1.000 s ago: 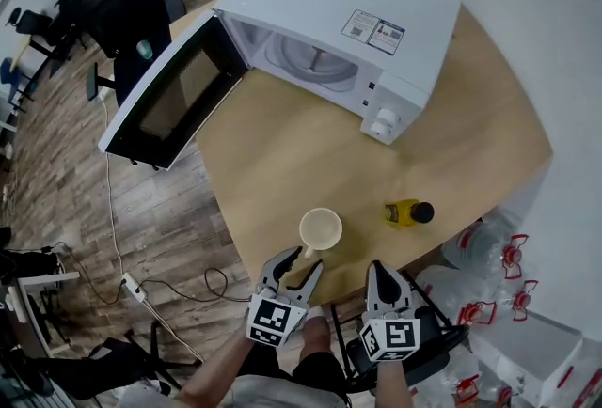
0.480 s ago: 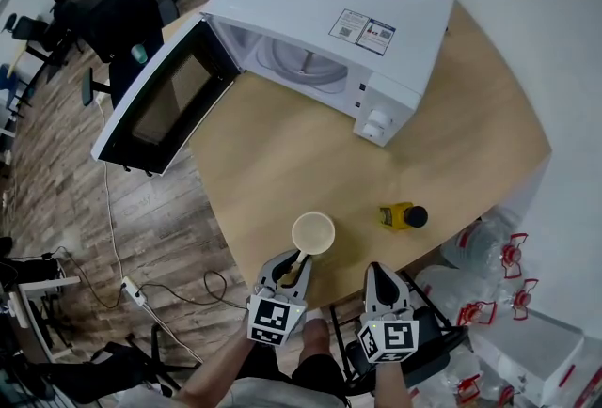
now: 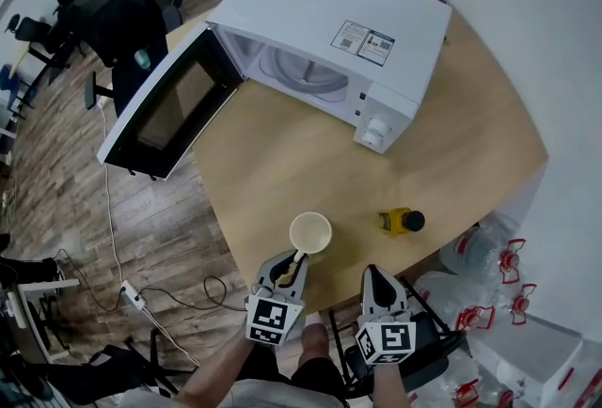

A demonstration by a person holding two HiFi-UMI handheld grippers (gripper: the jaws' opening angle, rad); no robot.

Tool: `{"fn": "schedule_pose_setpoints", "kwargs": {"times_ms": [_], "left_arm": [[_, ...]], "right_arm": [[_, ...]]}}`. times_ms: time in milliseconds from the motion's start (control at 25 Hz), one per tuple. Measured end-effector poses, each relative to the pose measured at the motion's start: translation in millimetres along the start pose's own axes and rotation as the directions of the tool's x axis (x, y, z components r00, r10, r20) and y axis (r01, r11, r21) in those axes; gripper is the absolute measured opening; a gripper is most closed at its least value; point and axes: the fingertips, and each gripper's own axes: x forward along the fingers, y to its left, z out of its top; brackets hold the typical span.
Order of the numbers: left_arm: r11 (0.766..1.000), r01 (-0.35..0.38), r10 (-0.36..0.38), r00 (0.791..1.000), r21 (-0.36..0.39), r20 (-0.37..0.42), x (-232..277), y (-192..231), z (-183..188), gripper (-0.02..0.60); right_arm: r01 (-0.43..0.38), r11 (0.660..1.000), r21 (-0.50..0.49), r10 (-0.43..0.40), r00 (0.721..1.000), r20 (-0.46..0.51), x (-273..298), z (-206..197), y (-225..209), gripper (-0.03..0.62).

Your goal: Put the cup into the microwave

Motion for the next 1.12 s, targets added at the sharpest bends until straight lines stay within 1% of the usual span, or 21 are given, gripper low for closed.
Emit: {"fn": "schedule_pose_setpoints", "kwargs": {"times_ms": [200, 360, 840, 1120], "left_arm": [[1.0, -0.012, 0.012, 1.0, 0.014, 0.017, -5.4, 5.3, 13.5, 0.058], [0.999, -0.019, 0.018, 0.999, 0.039, 0.04, -14.0, 8.5, 33.7, 0.058], [0.991, -0.087, 0.073, 0.988, 0.099, 0.135, -59.7, 19.4, 116.6, 0.058], [0.984, -0.13, 0.106, 0.978, 0.124, 0.182, -80.8, 22.1, 148.9, 0.058]], "right_arm": [[-0.014, 1.0, -0.01, 0.014, 1.0, 0.024, 0.0, 11.3, 5.9, 0.017], [-0.027, 0.999, -0.019, 0.028, 0.998, 0.047, -2.1, 25.6, 13.7, 0.018], [-0.084, 0.993, -0.08, 0.096, 0.983, 0.159, -2.2, 107.1, 40.7, 0.017], [-0.114, 0.983, -0.142, 0.142, 0.967, 0.21, 0.3, 147.7, 54.8, 0.017]]}}
